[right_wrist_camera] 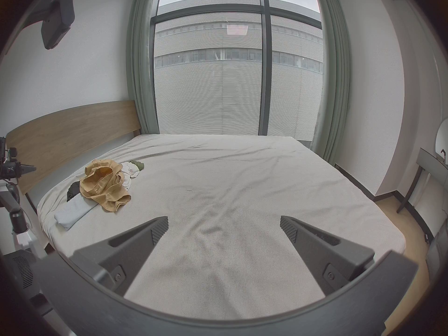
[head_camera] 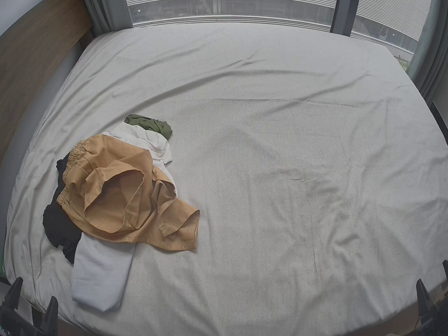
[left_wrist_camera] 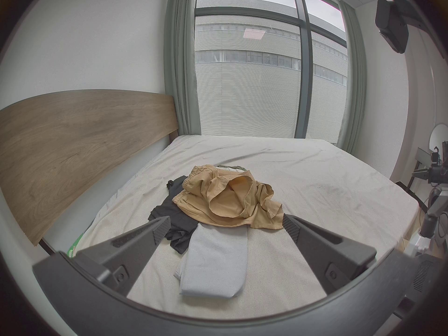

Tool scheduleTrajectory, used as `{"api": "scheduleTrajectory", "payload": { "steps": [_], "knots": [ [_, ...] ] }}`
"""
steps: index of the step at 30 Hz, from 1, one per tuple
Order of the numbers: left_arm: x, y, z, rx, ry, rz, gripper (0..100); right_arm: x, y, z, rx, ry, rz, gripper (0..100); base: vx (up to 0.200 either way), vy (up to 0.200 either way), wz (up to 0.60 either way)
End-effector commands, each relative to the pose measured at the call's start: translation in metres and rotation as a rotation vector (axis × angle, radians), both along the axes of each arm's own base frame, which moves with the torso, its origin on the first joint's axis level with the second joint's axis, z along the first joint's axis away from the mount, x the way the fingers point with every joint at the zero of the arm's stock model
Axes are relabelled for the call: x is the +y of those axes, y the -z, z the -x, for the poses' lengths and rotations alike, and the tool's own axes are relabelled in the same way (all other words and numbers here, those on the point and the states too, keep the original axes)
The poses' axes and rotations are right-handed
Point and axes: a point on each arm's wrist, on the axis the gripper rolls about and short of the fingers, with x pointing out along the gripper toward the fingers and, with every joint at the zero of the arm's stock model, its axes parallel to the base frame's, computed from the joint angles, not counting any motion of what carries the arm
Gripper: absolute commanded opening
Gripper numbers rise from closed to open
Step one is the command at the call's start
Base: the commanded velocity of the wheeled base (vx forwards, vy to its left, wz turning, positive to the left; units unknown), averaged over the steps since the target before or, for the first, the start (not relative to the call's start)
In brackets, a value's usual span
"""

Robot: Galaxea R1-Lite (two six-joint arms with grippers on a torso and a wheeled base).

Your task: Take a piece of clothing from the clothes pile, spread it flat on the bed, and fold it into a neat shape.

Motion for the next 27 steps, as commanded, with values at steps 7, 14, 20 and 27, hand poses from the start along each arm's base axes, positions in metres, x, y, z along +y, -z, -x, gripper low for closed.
{"api": "scheduleTrajectory", "payload": {
  "steps": [7, 14, 20, 27],
  "knots": [
    [0.0, 0.005, 0.0, 0.002, -0.001, 0.002, 100, 0.0, -0.096, -0.002, -0.143, -0.036, -0.005, 100, 0.0, 0.0, 0.0],
    [0.0, 0.005, 0.0, 0.002, -0.001, 0.002, 100, 0.002, -0.097, -0.03, 0.012, -0.203, -0.093, 100, 0.0, 0.0, 0.0],
    [0.0, 0.005, 0.0, 0.002, -0.001, 0.002, 100, 0.009, -0.111, -0.053, 0.083, -0.321, -0.261, 100, 0.0, 0.0, 0.0],
    [0.0, 0.005, 0.0, 0.002, -0.001, 0.002, 100, 0.018, -0.116, -0.072, 0.165, -0.469, -0.261, 100, 0.0, 0.0, 0.0]
  ]
}}
